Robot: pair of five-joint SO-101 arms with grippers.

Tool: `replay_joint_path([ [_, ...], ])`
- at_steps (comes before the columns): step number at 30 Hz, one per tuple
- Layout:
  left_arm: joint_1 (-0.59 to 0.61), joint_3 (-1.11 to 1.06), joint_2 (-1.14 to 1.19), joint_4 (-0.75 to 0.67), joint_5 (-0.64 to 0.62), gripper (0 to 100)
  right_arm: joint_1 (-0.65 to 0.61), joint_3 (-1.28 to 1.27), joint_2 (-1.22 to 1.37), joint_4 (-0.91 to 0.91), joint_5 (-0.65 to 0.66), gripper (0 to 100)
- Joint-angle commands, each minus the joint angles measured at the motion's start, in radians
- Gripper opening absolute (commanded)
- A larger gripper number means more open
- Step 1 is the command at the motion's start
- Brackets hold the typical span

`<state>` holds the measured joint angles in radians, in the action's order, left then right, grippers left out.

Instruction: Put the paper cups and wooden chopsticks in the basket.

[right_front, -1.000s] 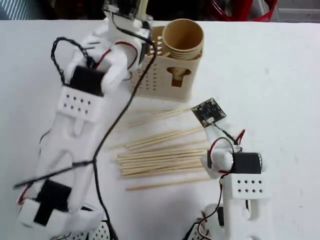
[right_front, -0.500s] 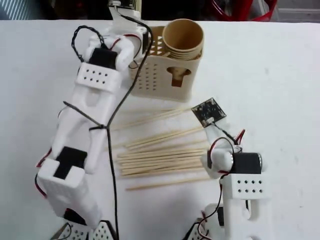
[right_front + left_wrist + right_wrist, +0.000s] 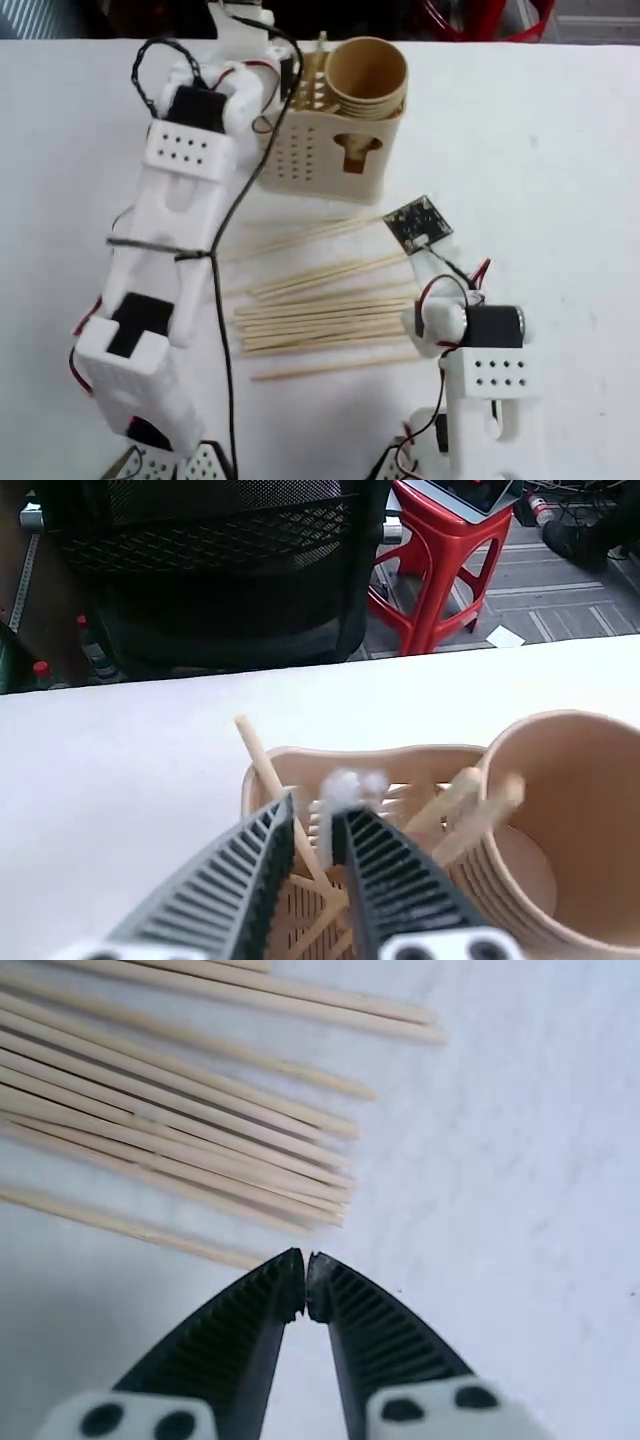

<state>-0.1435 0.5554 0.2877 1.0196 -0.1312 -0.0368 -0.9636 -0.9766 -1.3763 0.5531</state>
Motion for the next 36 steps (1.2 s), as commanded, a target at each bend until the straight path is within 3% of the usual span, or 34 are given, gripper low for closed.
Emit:
replay_joint_path([
  [1, 0.025, 0.153, -0.016, 0.112, -0.012, 8, 0.007, 0.003, -0.015, 0.016, 0.008, 1.8],
  [8, 0.203, 0.354, -0.008, 0.358, -0.011, 8, 0.010, 0.005, -0.022, 0.039, 0.014, 1.8],
  [13, 0.361, 0.341, -0.002, 0.520, -0.011, 8, 0.024, 0.011, -0.022, 0.139, 0.009, 1.8],
  [17, 0.401, 0.227, 0.035, 0.615, 0.023, 9, 0.010, 0.037, -0.013, 0.136, 0.018, 1.8],
  [21, 0.403, 0.008, 0.125, 0.539, 0.018, 17, -0.048, 0.060, 0.008, 0.085, 0.098, 1.8],
  [28, 0.390, -0.190, 0.177, 0.365, -0.061, 17, -0.179, 0.250, 0.231, 0.004, 0.153, 1.8],
  [36, 0.395, -0.336, 0.180, 0.172, -0.120, 18, -0.291, 0.491, 0.550, -0.068, 0.391, 1.9],
])
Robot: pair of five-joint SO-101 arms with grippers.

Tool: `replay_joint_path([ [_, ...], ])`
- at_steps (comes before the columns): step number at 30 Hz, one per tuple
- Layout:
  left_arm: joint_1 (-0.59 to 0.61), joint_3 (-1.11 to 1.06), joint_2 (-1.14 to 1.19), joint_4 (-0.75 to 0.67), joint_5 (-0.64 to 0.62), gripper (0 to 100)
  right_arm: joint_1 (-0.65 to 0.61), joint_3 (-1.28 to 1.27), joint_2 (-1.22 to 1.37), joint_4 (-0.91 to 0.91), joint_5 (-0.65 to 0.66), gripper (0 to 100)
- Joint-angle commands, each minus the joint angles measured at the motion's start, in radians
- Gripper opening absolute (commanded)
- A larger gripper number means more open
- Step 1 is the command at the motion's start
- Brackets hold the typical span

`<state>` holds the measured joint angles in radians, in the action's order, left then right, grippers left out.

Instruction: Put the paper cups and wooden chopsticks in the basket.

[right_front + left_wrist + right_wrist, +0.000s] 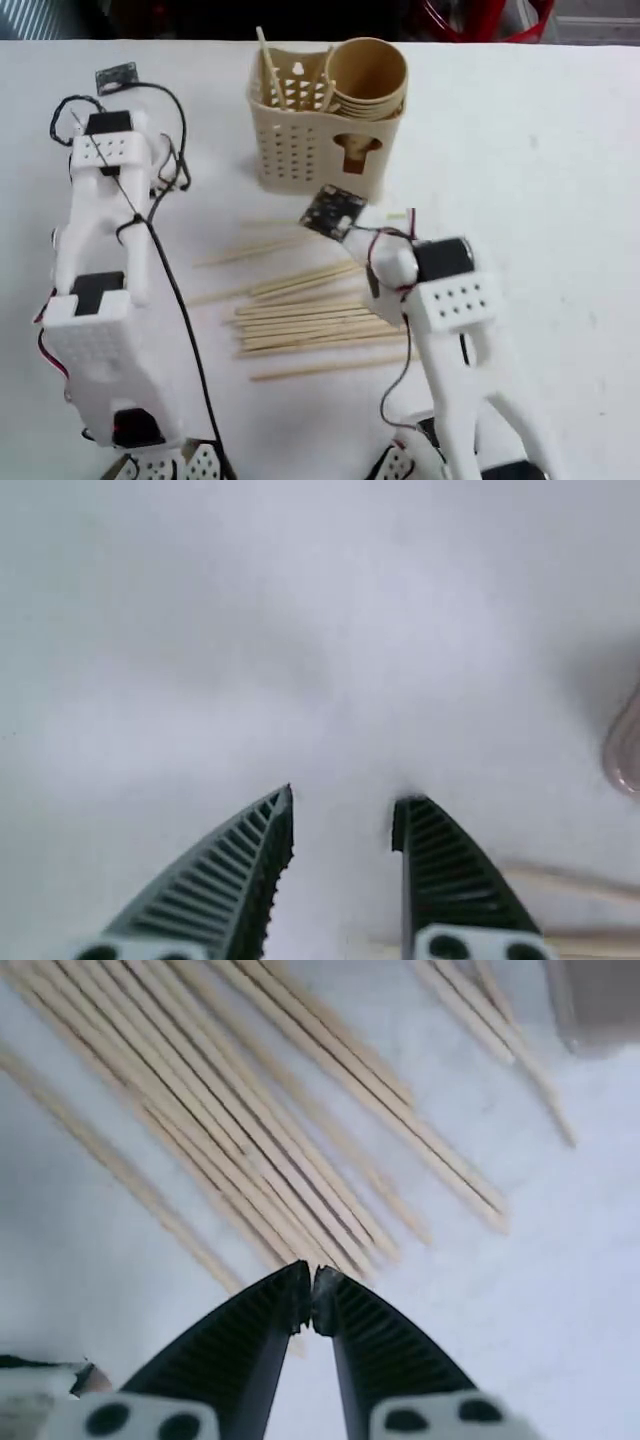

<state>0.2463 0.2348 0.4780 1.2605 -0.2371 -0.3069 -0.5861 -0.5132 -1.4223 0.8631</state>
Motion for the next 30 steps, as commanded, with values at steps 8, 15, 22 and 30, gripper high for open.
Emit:
replay_joint_path([
  [8, 0.028, -0.060, -0.008, -0.129, -0.011, 18, -0.127, 0.206, 0.300, 0.053, 0.229, 13.9],
  [15, 0.030, -0.060, -0.008, -0.129, -0.011, 18, -0.194, 0.201, 0.406, 0.321, 0.157, 12.2],
  [22, 0.028, -0.055, -0.008, -0.129, -0.011, 18, -0.223, 0.203, 0.570, 0.446, 0.189, 12.3],
  [30, 0.024, -0.055, -0.008, -0.143, -0.009, 18, -0.223, 0.203, 0.631, 0.633, 0.193, 12.1],
])
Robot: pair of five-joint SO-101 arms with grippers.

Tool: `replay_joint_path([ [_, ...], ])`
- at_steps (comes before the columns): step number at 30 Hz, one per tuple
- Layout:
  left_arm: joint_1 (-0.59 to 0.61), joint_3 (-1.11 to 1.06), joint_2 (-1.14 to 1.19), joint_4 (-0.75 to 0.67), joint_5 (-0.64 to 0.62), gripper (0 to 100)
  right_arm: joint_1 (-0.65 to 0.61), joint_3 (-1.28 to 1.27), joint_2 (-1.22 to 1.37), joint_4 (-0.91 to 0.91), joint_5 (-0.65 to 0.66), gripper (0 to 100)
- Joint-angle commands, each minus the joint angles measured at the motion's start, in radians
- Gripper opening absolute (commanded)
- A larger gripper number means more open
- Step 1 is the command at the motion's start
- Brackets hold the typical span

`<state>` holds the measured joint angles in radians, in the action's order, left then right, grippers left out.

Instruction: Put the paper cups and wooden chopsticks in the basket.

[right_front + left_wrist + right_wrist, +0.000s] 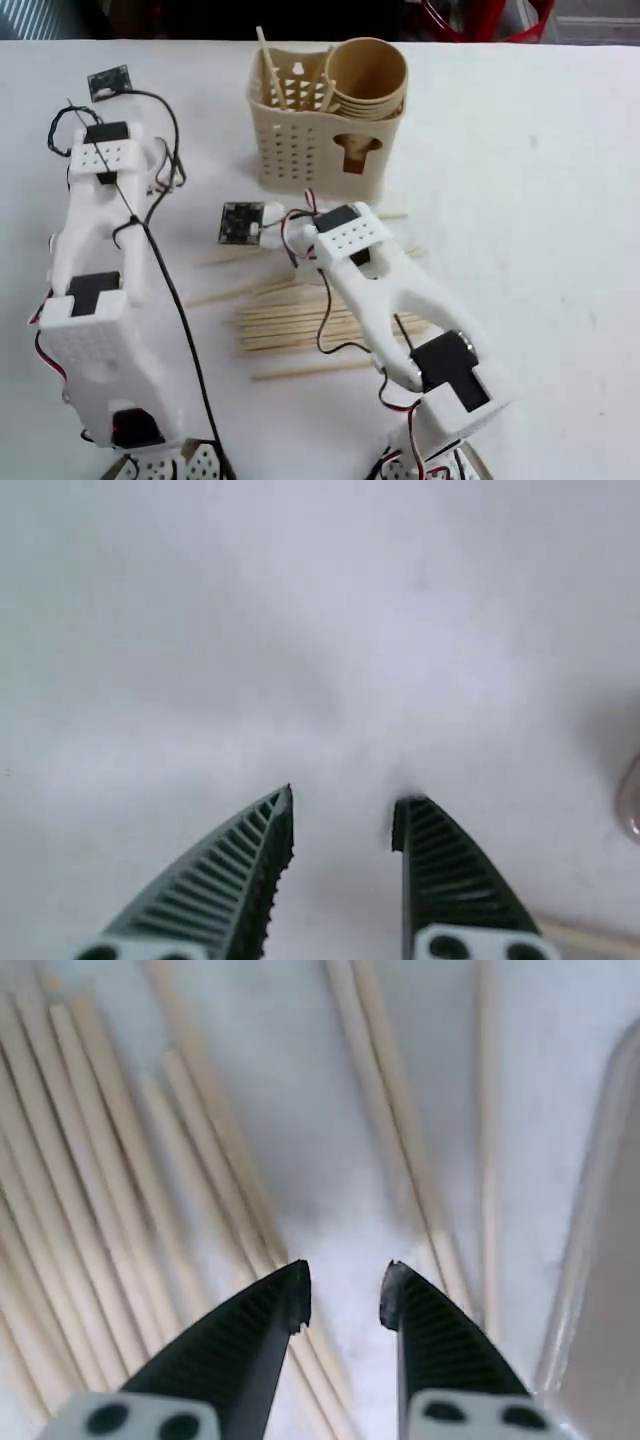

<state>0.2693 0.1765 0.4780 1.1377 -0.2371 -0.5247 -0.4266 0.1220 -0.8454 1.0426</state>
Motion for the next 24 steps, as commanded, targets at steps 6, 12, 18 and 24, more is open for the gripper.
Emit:
replay_joint_path([
  [6, 0.001, 0.003, -0.008, -0.020, -0.009, 18, -0.002, 0.043, 0.001, 0.067, 0.018, 11.9],
  [12, 0.001, -0.002, -0.008, -0.015, -0.009, 18, -0.008, 0.061, 0.067, 0.084, 0.026, 11.9],
  [18, 0.001, -0.002, -0.008, -0.012, -0.009, 17, -0.002, 0.117, 0.156, 0.085, 0.032, 11.9],
  [24, 0.001, 0.000, -0.008, -0.014, -0.009, 17, -0.002, 0.121, 0.147, 0.053, 0.031, 10.1],
])
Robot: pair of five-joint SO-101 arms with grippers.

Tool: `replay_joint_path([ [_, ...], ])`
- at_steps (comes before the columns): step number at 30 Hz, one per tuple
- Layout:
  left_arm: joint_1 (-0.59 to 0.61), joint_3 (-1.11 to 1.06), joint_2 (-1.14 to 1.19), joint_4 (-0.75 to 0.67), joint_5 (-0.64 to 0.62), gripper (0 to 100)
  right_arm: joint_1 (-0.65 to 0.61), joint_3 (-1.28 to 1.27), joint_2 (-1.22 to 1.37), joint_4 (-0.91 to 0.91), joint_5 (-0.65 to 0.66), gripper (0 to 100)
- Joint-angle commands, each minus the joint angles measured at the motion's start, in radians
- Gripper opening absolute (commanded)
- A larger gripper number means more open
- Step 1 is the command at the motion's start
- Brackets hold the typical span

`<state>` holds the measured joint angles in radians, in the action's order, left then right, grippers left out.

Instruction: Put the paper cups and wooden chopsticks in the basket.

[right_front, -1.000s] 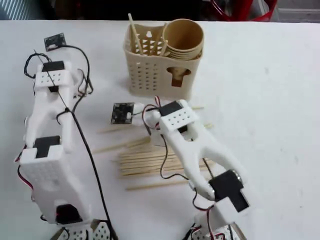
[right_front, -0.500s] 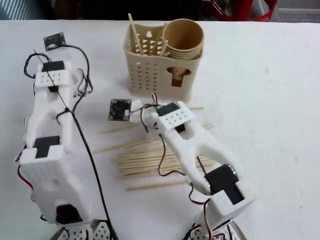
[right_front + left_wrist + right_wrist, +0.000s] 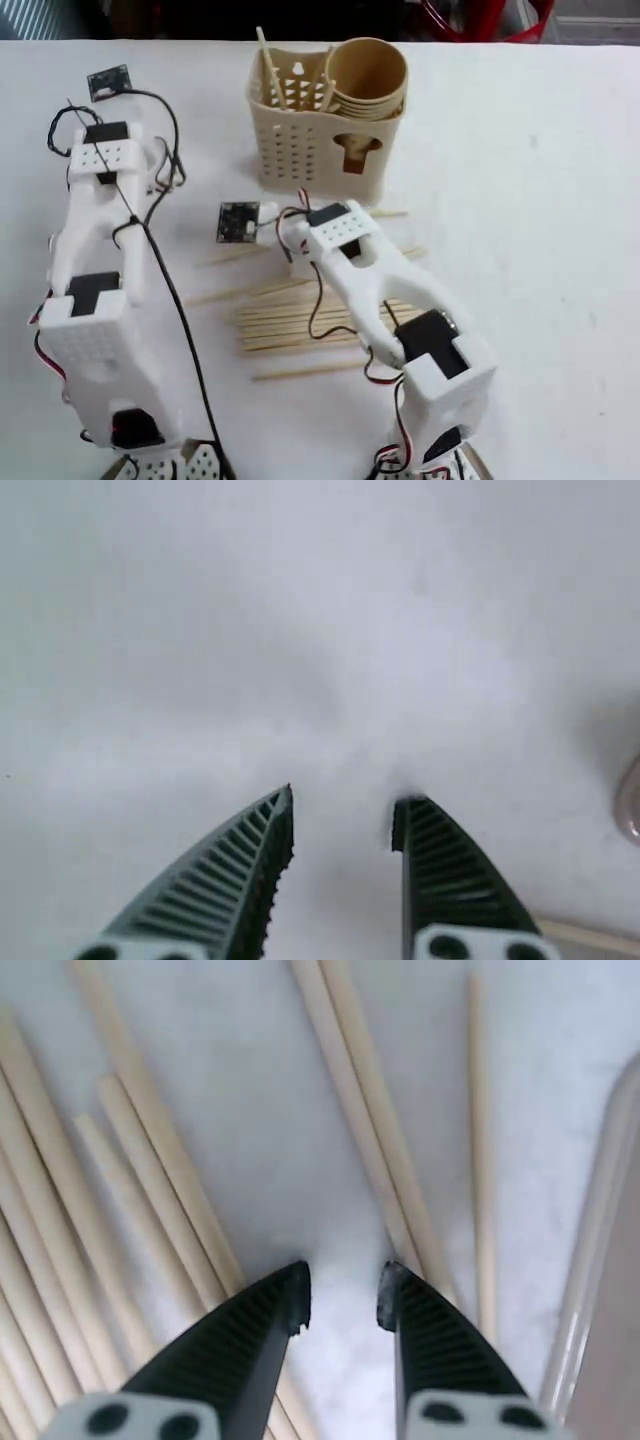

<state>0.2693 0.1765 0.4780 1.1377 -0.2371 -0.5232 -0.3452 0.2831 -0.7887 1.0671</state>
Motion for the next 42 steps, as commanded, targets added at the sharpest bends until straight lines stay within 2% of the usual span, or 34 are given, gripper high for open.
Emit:
replay_joint_path([
  [1, 0.001, 0.000, -0.008, -0.014, -0.009, 17, -0.004, 0.035, -0.031, -0.007, 0.006, 9.6],
  [6, 0.001, 0.000, -0.008, -0.017, -0.009, 17, -0.004, 0.028, -0.139, -0.054, 0.006, 12.1],
  [11, 0.001, -0.002, -0.008, -0.018, -0.009, 17, -0.004, 0.029, -0.174, -0.010, 0.008, 13.5],
  [20, 0.001, -0.002, -0.008, -0.012, -0.009, 17, -0.002, 0.130, 0.018, 0.012, 0.014, 13.3],
  [25, 0.001, -0.003, -0.008, -0.012, -0.009, 17, -0.004, 0.164, 0.054, -0.097, 0.058, 12.0],
  [28, 0.001, -0.003, -0.008, -0.012, -0.009, 17, -0.005, 0.163, 0.028, -0.180, 0.064, 3.0],
  [30, 0.001, -0.003, -0.008, -0.012, -0.009, 17, -0.007, 0.160, 0.010, -0.257, 0.060, 1.9],
  [35, 0.001, -0.003, -0.008, -0.012, -0.009, 17, 0.008, 0.164, -0.056, -0.377, -0.109, 1.7],
  [42, 0.001, -0.005, -0.008, -0.011, -0.009, 17, 0.074, 0.164, -0.280, -0.394, -0.330, 1.7],
])
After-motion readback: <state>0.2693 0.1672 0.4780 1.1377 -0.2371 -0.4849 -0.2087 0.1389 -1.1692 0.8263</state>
